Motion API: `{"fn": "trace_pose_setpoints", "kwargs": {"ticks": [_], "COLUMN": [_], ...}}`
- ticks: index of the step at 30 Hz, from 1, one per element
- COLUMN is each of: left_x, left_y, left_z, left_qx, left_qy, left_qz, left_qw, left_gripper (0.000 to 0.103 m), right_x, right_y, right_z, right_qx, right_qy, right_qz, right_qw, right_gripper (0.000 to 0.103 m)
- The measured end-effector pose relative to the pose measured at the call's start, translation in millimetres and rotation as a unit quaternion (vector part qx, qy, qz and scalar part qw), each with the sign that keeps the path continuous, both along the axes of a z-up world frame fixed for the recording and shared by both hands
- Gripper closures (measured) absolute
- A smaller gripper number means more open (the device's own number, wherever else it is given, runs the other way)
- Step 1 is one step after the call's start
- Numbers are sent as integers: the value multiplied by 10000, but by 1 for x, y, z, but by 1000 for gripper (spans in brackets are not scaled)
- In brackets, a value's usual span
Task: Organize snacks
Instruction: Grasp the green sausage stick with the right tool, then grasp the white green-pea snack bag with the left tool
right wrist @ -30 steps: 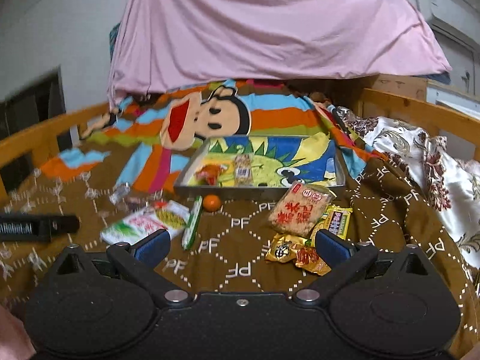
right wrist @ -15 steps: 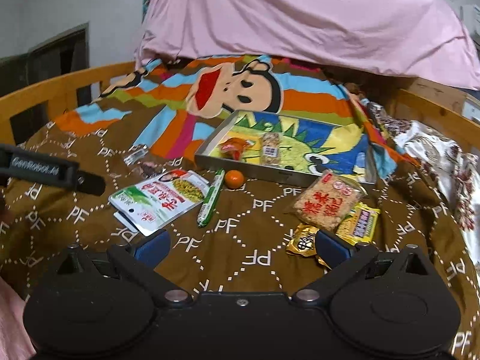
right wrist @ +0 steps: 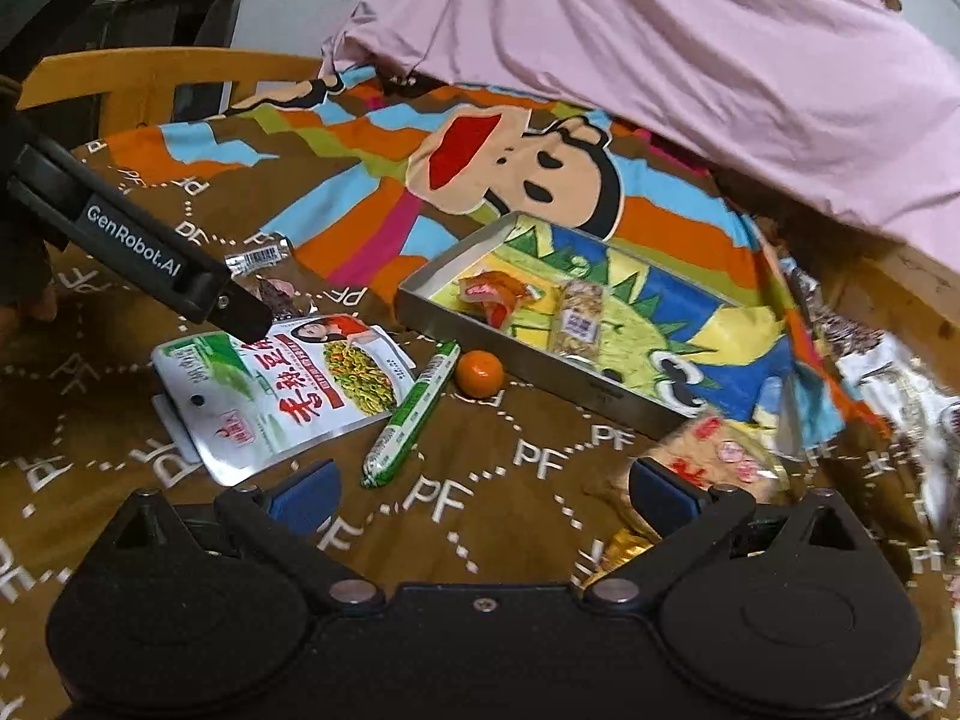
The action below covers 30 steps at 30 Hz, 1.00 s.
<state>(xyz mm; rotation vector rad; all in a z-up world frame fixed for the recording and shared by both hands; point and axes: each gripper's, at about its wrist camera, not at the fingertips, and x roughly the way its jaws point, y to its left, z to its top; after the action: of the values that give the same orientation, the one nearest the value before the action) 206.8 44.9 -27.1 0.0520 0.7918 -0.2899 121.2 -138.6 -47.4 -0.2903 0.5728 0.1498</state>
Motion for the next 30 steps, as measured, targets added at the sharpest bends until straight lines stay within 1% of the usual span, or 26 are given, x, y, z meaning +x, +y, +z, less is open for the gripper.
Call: {"fn": "trace_pose_setpoints", "kwargs": {"ticks": [5, 9, 11, 13, 14, 16, 17, 19, 21, 22, 23, 26, 30], "left_x": [20, 26, 28, 29, 30, 31, 31, 31, 31, 31, 30, 27, 22], "left_y": [4, 10, 12, 14, 14, 13, 12, 10, 8, 7, 5, 1, -9], "left_z": [-12, -16, -17, -19, -21, -22, -23, -24, -24, -25, -25, -25, -25], "left_qx": [-94, -150, -216, -279, -284, -252, -235, -213, -216, -213, -207, -128, 92], "left_qy": [250, 403, 455, 477, 492, 503, 492, 460, 450, 451, 446, 377, 263], "left_qz": [183, 349, 410, 419, 400, 350, 317, 244, 162, 127, 88, -81, -400], "left_qw": [9995, 9985, 9979, 9976, 9976, 9978, 9980, 9984, 9986, 9987, 9988, 9992, 9988], "left_gripper": [1, 1, 1, 1, 1, 1, 1, 1, 1, 1, 1, 1, 1], "right_x": [30, 50, 58, 63, 65, 67, 67, 67, 67, 67, 67, 70, 70], "right_y": [9, 14, 17, 21, 22, 23, 23, 22, 23, 22, 22, 14, -4], "right_z": [-17, -30, -35, -41, -43, -44, -45, -46, -48, -48, -47, -41, -33], "right_qx": [74, 222, 291, 281, 275, 224, 198, 170, 78, 25, -9, 67, 233], "right_qy": [115, 277, 310, 348, 350, 343, 356, 421, 498, 490, 506, 697, 1290], "right_qz": [3, -69, -87, -51, -37, -30, -9, 16, 1, 1, 0, -3, 50], "right_qw": [9999, 9993, 9991, 9990, 9990, 9992, 9992, 9990, 9987, 9988, 9987, 9975, 9914], "right_gripper": [4, 9, 13, 22, 25, 39, 42, 64, 71, 78, 83, 82, 82]}}
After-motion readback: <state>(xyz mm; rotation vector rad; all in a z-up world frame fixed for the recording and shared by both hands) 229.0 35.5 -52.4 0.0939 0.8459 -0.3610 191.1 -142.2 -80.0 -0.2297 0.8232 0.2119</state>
